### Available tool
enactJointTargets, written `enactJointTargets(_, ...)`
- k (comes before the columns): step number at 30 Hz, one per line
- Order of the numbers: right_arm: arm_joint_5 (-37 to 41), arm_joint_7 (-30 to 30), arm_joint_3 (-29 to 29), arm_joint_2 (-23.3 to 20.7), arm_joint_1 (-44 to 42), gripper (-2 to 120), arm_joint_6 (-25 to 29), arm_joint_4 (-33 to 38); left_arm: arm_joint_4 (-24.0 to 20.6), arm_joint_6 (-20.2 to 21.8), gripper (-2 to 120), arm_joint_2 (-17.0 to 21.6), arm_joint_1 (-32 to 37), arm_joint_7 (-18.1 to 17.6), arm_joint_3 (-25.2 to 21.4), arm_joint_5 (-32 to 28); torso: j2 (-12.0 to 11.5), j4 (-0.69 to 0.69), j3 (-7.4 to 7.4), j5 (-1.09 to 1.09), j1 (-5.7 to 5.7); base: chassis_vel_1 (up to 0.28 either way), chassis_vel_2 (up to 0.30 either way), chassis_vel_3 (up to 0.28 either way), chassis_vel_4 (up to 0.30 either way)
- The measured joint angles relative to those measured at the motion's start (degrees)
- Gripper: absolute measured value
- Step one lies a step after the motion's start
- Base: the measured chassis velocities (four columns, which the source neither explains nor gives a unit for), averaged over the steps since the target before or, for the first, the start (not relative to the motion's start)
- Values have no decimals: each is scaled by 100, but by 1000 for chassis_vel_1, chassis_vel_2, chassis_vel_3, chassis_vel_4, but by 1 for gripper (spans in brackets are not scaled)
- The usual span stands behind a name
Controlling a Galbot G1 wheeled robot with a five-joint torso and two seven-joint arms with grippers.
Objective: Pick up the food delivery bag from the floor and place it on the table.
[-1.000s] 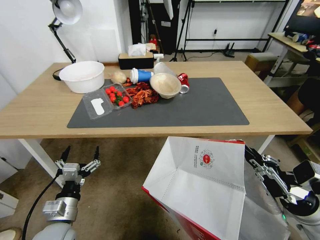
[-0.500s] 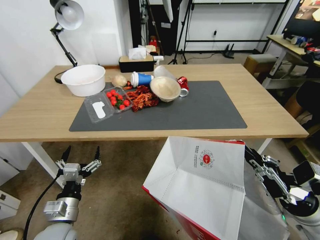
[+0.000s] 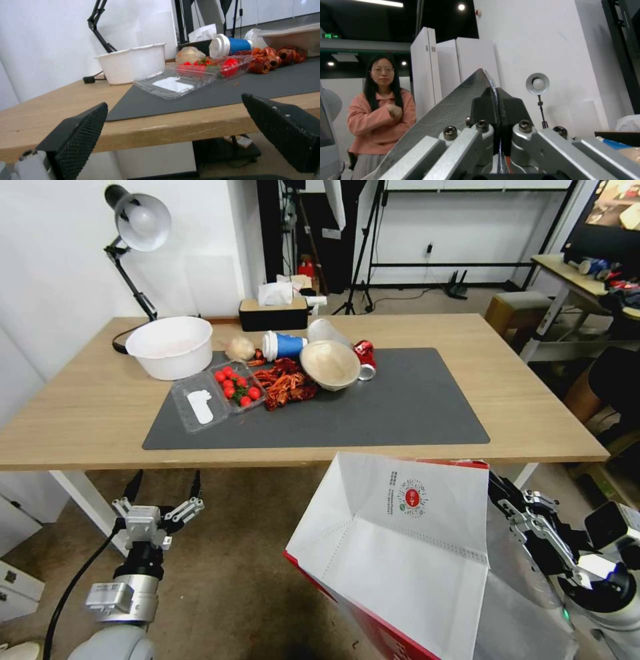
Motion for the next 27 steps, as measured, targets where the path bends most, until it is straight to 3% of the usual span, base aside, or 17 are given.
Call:
enactJointTargets(14, 102, 51, -46, -73, 46, 0, -34, 140, 34, -57, 100, -13, -28, -13, -23, 86, -24, 0, -13, 0, -9, 0, 0, 0, 0)
enactJointTargets(27, 557, 711, -102, -272, 116, 0, -5, 625, 56, -112, 100, -51, -19, -37, -3, 154, -49, 0, -27, 0, -21, 0, 0, 0, 0)
